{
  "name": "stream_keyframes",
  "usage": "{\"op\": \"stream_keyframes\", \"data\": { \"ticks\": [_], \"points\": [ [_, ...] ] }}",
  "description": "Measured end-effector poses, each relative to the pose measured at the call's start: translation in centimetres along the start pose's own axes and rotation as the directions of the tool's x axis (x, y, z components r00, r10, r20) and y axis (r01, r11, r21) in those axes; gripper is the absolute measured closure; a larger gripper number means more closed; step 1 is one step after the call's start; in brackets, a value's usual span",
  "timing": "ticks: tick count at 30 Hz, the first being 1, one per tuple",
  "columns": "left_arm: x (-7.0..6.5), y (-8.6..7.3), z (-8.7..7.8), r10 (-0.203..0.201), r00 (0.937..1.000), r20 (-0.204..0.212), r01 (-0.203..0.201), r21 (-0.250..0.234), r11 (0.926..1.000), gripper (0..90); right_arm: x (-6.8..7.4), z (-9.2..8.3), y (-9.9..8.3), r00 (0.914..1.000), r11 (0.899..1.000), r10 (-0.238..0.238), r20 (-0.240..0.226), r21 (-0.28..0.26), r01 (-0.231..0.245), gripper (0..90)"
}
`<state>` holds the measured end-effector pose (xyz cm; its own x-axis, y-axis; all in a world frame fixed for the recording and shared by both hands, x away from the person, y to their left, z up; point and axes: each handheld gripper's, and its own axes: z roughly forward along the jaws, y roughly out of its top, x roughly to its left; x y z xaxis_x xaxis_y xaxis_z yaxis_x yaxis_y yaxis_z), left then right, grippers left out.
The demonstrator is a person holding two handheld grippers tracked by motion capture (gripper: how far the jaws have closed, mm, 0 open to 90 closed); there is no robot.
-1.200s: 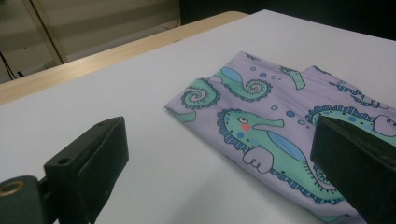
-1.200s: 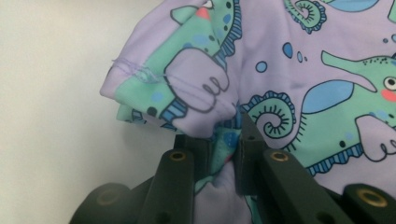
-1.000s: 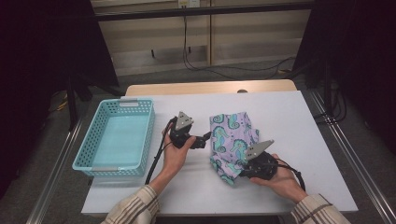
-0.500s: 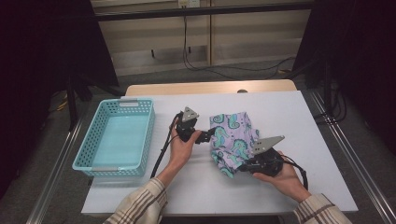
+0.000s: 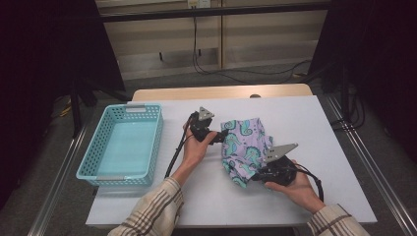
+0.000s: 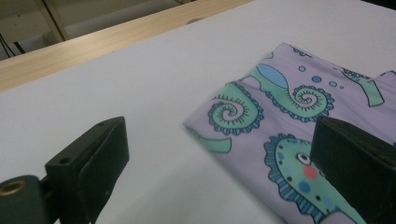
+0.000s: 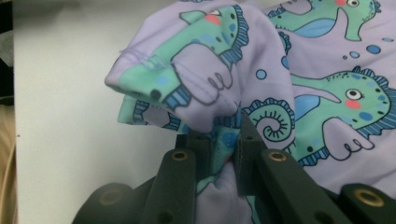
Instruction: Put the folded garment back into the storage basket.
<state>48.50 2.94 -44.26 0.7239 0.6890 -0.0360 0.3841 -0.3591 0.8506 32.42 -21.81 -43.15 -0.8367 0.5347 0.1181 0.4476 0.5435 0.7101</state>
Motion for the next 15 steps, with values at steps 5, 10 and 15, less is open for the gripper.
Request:
{"op": "stream_keyframes", "data": {
  "ticks": [5, 10, 15],
  "points": [
    [-0.1, 0.8, 1.2, 0.016, 0.9999, 0.0, -0.016, 0.024, 0.9996, 4.6, -0.2, 0.4, -0.3, 1.0, 1.0, 0.001, -0.007, 0.019, -0.001, 81.3],
    [0.5, 1.1, 2.2, 0.018, 0.9996, -0.024, -0.017, 0.046, 0.9988, 6.1, -0.1, 0.5, -0.4, 1.0, 1.0, 0.007, -0.001, 0.024, -0.007, 81.3],
    [1.4, 1.4, 3.2, -0.014, 0.999, -0.043, 0.016, 0.054, 0.9984, 9.7, 0.0, 1.0, -0.6, 0.9997, 0.999, -0.025, 0.005, 0.045, 0.025, 80.5]
  ]
}}
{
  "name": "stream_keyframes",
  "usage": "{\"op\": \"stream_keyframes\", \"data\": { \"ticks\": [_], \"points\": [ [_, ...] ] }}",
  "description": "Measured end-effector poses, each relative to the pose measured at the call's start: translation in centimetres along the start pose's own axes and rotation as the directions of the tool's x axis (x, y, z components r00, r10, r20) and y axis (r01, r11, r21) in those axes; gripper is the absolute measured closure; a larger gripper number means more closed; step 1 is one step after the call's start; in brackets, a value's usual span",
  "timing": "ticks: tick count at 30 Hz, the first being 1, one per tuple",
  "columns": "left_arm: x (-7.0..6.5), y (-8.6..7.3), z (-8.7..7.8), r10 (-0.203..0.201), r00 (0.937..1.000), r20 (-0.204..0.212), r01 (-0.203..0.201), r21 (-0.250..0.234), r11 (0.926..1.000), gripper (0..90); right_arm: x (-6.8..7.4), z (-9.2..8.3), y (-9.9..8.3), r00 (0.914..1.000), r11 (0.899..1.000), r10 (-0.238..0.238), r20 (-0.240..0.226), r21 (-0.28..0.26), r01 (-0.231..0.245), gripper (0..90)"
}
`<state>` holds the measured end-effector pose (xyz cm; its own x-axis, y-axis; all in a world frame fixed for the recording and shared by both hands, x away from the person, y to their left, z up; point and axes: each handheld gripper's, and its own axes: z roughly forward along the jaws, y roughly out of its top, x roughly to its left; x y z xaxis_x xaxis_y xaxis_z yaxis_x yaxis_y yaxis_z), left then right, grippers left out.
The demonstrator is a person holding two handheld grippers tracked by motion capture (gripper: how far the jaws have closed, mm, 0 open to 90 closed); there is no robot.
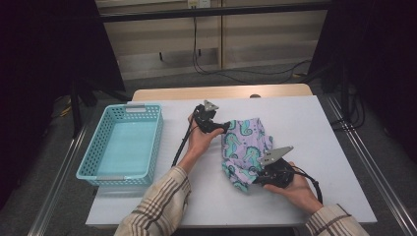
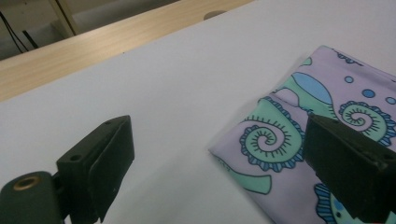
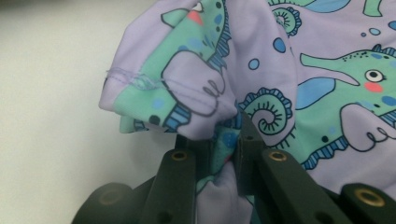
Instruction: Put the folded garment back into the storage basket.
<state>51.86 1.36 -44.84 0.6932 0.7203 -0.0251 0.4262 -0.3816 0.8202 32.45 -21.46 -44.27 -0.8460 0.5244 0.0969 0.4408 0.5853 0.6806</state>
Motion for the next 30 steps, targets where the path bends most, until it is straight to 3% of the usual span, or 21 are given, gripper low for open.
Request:
{"op": "stream_keyframes", "data": {
  "ticks": [4, 5, 10, 15, 18, 20, 22, 24, 26, 30],
  "points": [
    [0.4, 0.1, 0.8, -0.011, 0.9999, -0.011, 0.012, 0.021, 0.9997, 11.2, 0.0, 0.0, -0.2, 0.9997, 1.0, -0.022, -0.012, -0.003, 0.022, 77.6],
    [0.6, 0.0, 1.1, -0.016, 0.9998, -0.015, 0.016, 0.029, 0.9995, 11.7, 0.1, 0.0, -0.2, 0.9984, 0.998, -0.056, -0.012, 0.002, 0.056, 74.1],
    [0.5, 0.0, 1.8, -0.047, 0.9989, 0.003, 0.047, 0.049, 0.9977, 13.7, 0.2, -0.2, -0.6, 0.9935, 0.994, -0.113, -0.012, -0.002, 0.113, 63.4],
    [-0.1, 0.3, 2.3, -0.021, 0.9997, 0.015, 0.02, 0.062, 0.9979, 16.8, 0.8, -0.2, -0.8, 0.9841, 0.984, -0.177, 0.015, 0.015, 0.177, 58.1],
    [-0.4, 0.3, 2.8, 0.007, 0.9999, 0.013, -0.008, 0.094, 0.9955, 17.7, 1.1, -0.1, -0.7, 0.975, 0.975, -0.221, 0.028, 0.022, 0.22, 58.0],
    [-0.6, 0.2, 3.1, -0.009, 0.9999, 0.012, 0.008, 0.093, 0.9957, 19.2, 1.2, -0.1, -0.8, 0.9727, 0.973, -0.228, 0.039, 0.029, 0.227, 58.3],
    [-0.7, 0.2, 3.2, 0.001, 0.9998, 0.019, -0.003, 0.109, 0.9941, 21.0, 1.3, 0.0, -0.7, 0.9725, 0.973, -0.229, 0.044, 0.031, 0.227, 59.6],
    [-0.8, 0.3, 3.4, -0.023, 0.9993, 0.03, 0.02, 0.12, 0.9925, 22.2, 1.1, 0.1, -0.7, 0.9721, 0.973, -0.229, 0.049, 0.025, 0.228, 64.0],
    [-0.9, 0.3, 3.4, -0.021, 0.9994, 0.027, 0.017, 0.119, 0.9928, 23.5, 1.1, 0.0, -0.6, 0.9729, 0.975, -0.223, 0.061, 0.036, 0.221, 66.7],
    [-1.3, 0.2, 3.0, -0.006, 0.9965, 0.084, -0.003, 0.106, 0.9944, 42.0, 1.1, 0.1, -0.5, 0.974, 0.977, -0.212, 0.079, 0.041, 0.21, 75.1]
  ]
}}
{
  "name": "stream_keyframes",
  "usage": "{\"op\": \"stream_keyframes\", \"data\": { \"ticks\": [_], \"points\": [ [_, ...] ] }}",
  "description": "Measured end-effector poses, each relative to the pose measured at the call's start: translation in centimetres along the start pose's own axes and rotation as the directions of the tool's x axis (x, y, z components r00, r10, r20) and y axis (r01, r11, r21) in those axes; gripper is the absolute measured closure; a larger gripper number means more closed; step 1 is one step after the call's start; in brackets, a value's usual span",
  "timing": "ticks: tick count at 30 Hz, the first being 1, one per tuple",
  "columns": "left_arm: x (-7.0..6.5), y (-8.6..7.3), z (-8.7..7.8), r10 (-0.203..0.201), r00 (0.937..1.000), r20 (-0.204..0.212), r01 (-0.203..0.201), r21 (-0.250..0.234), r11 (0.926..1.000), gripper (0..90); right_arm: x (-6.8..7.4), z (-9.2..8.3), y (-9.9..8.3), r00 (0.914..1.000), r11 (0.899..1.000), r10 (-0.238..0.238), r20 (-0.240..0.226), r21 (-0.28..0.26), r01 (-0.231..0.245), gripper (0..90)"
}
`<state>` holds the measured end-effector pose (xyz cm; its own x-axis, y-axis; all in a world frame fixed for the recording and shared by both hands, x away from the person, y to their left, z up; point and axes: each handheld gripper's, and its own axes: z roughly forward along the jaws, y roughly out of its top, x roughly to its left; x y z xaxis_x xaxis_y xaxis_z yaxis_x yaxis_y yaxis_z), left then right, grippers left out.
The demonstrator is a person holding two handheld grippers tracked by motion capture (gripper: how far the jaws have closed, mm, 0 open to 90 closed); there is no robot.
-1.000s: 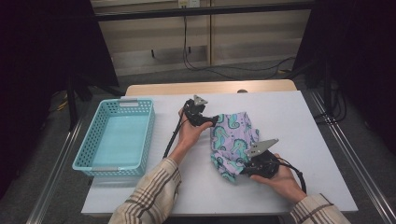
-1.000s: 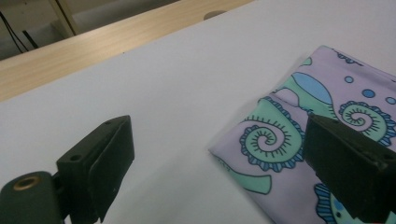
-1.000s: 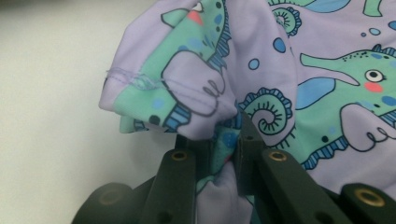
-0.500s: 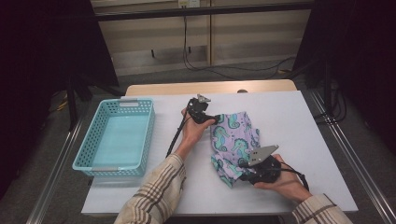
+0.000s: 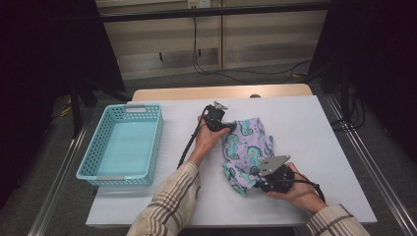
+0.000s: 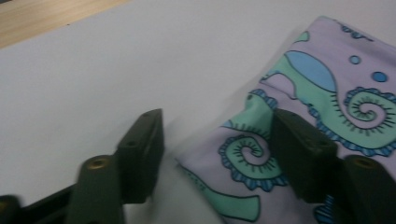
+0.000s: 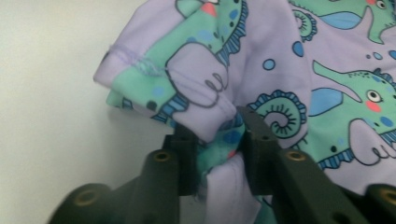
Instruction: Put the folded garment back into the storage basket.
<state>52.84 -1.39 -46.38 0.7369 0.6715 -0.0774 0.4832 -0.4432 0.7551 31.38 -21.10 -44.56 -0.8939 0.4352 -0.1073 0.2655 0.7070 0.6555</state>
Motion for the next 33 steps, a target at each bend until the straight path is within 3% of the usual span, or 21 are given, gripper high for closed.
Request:
{"op": "stream_keyframes", "data": {
  "ticks": [2, 5, 9, 12, 13, 17, 21, 23, 24, 25, 26, 28, 29, 30, 31, 33],
  "points": [
    [-0.2, -0.1, 0.0, -0.009, 0.9998, 0.018, 0.009, -0.008, 0.9999, 51.5, 0.0, 0.0, 0.1, 0.9999, 1.0, 0.015, 0.002, 0.003, -0.015, 76.0],
    [-0.1, -0.1, -0.2, -0.005, 0.9996, 0.03, 0.005, -0.005, 1.0, 58.7, 0.1, 0.1, 0.2, 0.9994, 0.999, 0.034, 0.007, 0.008, -0.034, 79.2],
    [0.2, 0.0, 0.0, -0.04, 0.9977, 0.054, 0.041, -0.019, 0.999, 74.3, 0.0, 0.0, 0.2, 0.998, 0.998, 0.062, 0.01, -0.001, -0.062, 81.2],
    [0.5, 0.0, -0.1, -0.067, 0.9956, 0.066, 0.068, -0.022, 0.9974, 76.7, 0.0, 0.0, 0.3, 0.9979, 0.998, 0.063, 0.014, -0.001, -0.063, 81.5],
    [0.6, 0.1, -0.1, -0.089, 0.9938, 0.068, 0.091, -0.034, 0.9953, 80.6, -0.1, 0.0, 0.2, 0.9963, 0.996, 0.086, 0.001, -0.013, -0.086, 81.6],
    [0.3, 0.5, -0.3, -0.07, 0.996, 0.056, 0.071, -0.025, 0.9971, 84.7, -0.2, 0.0, 0.2, 0.9955, 0.995, 0.094, -0.004, -0.022, -0.094, 81.6],
    [0.4, 0.5, -0.2, -0.079, 0.995, 0.06, 0.08, -0.016, 0.9966, 82.6, -0.1, -0.1, 0.3, 0.9956, 0.995, 0.094, 0.001, -0.018, -0.094, 81.6],
    [0.5, 0.6, -0.2, -0.075, 0.9965, 0.035, 0.077, -0.034, 0.9965, 79.6, -0.1, 0.0, 0.3, 0.9957, 0.996, 0.092, 0.001, -0.016, -0.092, 81.6],
    [0.8, 0.7, -0.6, -0.075, 0.9972, -0.006, 0.075, -0.022, 0.997, 74.6, -0.1, 0.0, 0.3, 0.9954, 0.995, 0.095, -0.001, -0.016, -0.095, 81.6],
    [1.0, 0.7, -0.7, -0.117, 0.9926, -0.033, 0.115, -0.043, 0.9924, 67.4, -0.1, 0.0, 0.2, 0.9956, 0.995, 0.094, -0.004, -0.018, -0.094, 81.5],
    [1.4, 0.7, -1.0, -0.146, 0.9886, -0.034, 0.145, -0.034, 0.9888, 63.8, -0.1, 0.0, 0.2, 0.995, 0.995, 0.099, -0.005, -0.019, -0.1, 81.5],
    [1.8, 0.8, -1.2, -0.159, 0.9861, -0.05, 0.157, -0.028, 0.9871, 61.7, -0.1, 0.0, 0.2, 0.9955, 0.995, 0.095, -0.006, -0.018, -0.095, 81.5],
    [2.2, 0.7, -1.3, -0.166, 0.9854, -0.036, 0.166, 0.006, 0.986, 54.7, -0.1, -0.1, 0.2, 0.9959, 0.996, 0.091, -0.005, -0.013, -0.091, 81.5],
    [2.2, 0.7, -1.3, -0.166, 0.9854, -0.036, 0.166, 0.006, 0.986, 51.1, -0.1, -0.1, 0.2, 0.9959, 0.996, 0.091, -0.005, -0.013, -0.091, 81.5],
    [2.1, 0.5, -1.2, -0.151, 0.9883, -0.02, 0.152, 0.032, 0.9879, 51.1, -0.1, -0.1, 0.2, 0.9954, 0.995, 0.095, -0.007, -0.012, -0.095, 81.5],
    [1.6, 0.3, -0.7, -0.154, 0.988, -0.012, 0.154, 0.027, 0.9877, 45.2, 0.0, -0.1, 0.2, 0.9953, 0.995, 0.097, -0.007, -0.011, -0.097, 81.5]
  ]
}}
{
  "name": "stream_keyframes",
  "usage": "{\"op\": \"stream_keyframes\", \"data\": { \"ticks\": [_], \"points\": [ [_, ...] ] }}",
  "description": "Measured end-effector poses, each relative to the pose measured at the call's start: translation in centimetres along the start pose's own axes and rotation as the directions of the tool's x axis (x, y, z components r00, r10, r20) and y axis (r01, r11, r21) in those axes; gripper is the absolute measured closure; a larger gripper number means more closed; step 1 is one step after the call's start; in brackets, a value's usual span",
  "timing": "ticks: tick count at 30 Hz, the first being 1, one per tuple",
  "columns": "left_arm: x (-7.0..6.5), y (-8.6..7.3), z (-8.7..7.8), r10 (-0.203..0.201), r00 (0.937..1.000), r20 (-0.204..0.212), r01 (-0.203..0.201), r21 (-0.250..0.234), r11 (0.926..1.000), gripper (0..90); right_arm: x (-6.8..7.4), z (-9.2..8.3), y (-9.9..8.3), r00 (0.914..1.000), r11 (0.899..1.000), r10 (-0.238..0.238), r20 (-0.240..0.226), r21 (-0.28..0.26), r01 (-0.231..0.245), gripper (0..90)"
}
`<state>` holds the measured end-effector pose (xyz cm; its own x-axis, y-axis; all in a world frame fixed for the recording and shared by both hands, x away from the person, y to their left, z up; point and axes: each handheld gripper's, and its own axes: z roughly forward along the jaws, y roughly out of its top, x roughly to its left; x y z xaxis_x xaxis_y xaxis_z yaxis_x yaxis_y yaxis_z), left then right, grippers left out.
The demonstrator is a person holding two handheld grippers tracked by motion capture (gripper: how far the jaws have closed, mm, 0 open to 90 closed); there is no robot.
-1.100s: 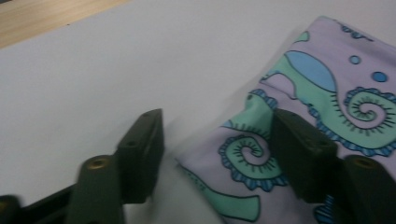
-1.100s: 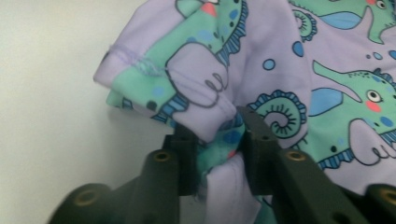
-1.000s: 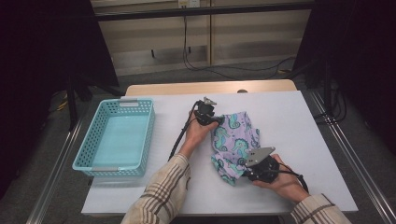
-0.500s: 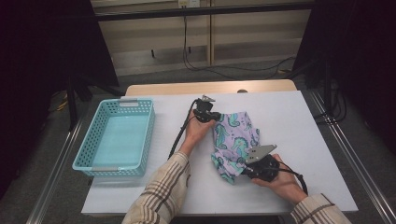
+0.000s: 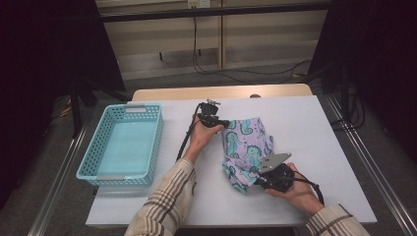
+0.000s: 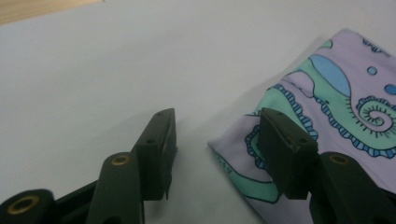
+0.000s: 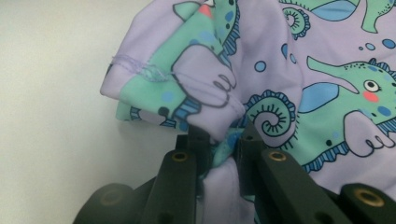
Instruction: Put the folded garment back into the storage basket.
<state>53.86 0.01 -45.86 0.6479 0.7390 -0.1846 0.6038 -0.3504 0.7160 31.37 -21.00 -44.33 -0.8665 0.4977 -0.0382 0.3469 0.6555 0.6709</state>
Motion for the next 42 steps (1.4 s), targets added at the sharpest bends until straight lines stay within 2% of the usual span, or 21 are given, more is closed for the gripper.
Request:
{"op": "stream_keyframes", "data": {
  "ticks": [2, 3, 4, 6, 8, 9, 13, 15, 18, 21, 24, 28, 29, 33, 34, 36, 38, 42],
  "points": [
    [-0.2, 0.0, 0.1, -0.005, 1.0, -0.004, 0.005, -0.002, 1.0, 39.7, 0.0, 0.0, 0.0, 1.0, 1.0, -0.002, 0.001, 0.0, 0.002, 81.5],
    [-0.4, 0.0, 0.3, 0.01, 1.0, -0.002, -0.01, -0.004, 0.9999, 39.7, 0.0, 0.0, 0.0, 1.0, 1.0, -0.001, 0.0, 0.001, 0.001, 81.5],
    [-1.1, -0.1, 0.6, 0.052, 0.9985, -0.016, -0.052, -0.005, 0.9986, 31.4, 0.0, 0.0, 0.0, 1.0, 1.0, -0.001, 0.0, -0.002, 0.001, 81.4],
    [-1.9, -0.2, 0.7, 0.109, 0.9934, -0.038, -0.108, 0.013, 0.994, 30.6, 0.0, 0.0, 0.0, 1.0, 1.0, 0.0, -0.002, 0.001, 0.0, 81.4],
    [-2.4, -0.3, 0.6, 0.116, 0.9929, -0.027, -0.116, 0.009, 0.9932, 35.8, 0.0, 0.0, 0.0, 1.0, 1.0, -0.001, -0.004, -0.001, 0.001, 81.4],
    [-2.5, -0.4, 0.6, 0.11, 0.9938, -0.019, -0.11, 0.006, 0.994, 41.9, 0.0, 0.0, 0.0, 1.0, 1.0, -0.001, -0.004, 0.0, 0.001, 81.4],
    [-2.7, -0.6, 0.5, 0.103, 0.9943, -0.028, -0.103, -0.005, 0.9947, 53.9, 0.0, 0.1, 0.0, 1.0, 1.0, -0.004, 0.003, 0.0, 0.004, 81.4],
    [-2.8, -0.8, 0.5, 0.068, 0.9972, -0.032, -0.069, -0.032, 0.9971, 60.3, 0.0, 0.1, 0.0, 1.0, 1.0, -0.008, 0.002, 0.0, 0.008, 81.4],
    [-3.1, -0.9, 0.5, 0.077, 0.9968, -0.023, -0.078, -0.048, 0.9958, 70.1, 0.0, 0.1, 0.0, 1.0, 1.0, 0.003, 0.0, 0.001, -0.003, 81.4],
    [-3.4, -0.9, 0.6, 0.084, 0.9955, -0.045, -0.086, -0.048, 0.9951, 75.1, 0.0, 0.1, 0.0, 1.0, 1.0, 0.004, -0.001, -0.001, -0.004, 81.4],
    [-3.5, -0.8, 0.7, 0.059, 0.9971, -0.049, -0.062, -0.064, 0.996, 77.9, 0.0, 0.0, 0.0, 0.9999, 1.0, 0.015, 0.003, -0.004, -0.015, 81.5],
    [-3.3, -0.7, 0.6, 0.066, 0.9971, -0.039, -0.068, -0.052, 0.9963, 79.0, -0.1, -0.1, 0.1, 0.9995, 0.999, 0.032, -0.004, -0.027, -0.032, 81.7],
    [-3.4, -0.6, 0.6, 0.061, 0.9972, -0.044, -0.063, -0.061, 0.9961, 79.0, -0.1, -0.3, 0.2, 0.9992, 0.998, 0.038, -0.016, -0.047, -0.038, 81.8],
    [-3.4, -0.2, 0.4, 0.07, 0.9968, -0.04, -0.072, -0.06, 0.9956, 79.7, -0.2, -0.7, 0.4, 0.9987, 0.997, 0.051, -0.006, -0.065, -0.051, 81.9],
    [-3.4, 0.0, 0.2, 0.066, 0.9973, -0.03, -0.068, -0.071, 0.9951, 79.8, -0.3, -0.9, 0.5, 0.9984, 0.995, 0.055, -0.012, -0.082, -0.056, 81.9],
    [-3.6, 0.4, -0.1, 0.082, 0.9956, -0.045, -0.086, -0.092, 0.992, 79.9, -0.3, -1.2, 0.7, 0.9982, 0.994, 0.059, -0.009, -0.095, -0.059, 81.9],
    [-3.6, 0.6, -0.2, 0.084, 0.9957, -0.038, -0.088, -0.094, 0.9917, 79.9, -0.3, -1.3, 0.7, 0.9977, 0.992, 0.067, -0.012, -0.102, -0.067, 81.9],
    [-3.7, 1.5, -0.9, 0.071, 0.997, -0.031, -0.075, -0.12, 0.99, 80.1, -0.3, -2.0, 1.1, 0.9969, 0.987, 0.079, -0.003, -0.139, -0.078, 82.0]
  ]
}}
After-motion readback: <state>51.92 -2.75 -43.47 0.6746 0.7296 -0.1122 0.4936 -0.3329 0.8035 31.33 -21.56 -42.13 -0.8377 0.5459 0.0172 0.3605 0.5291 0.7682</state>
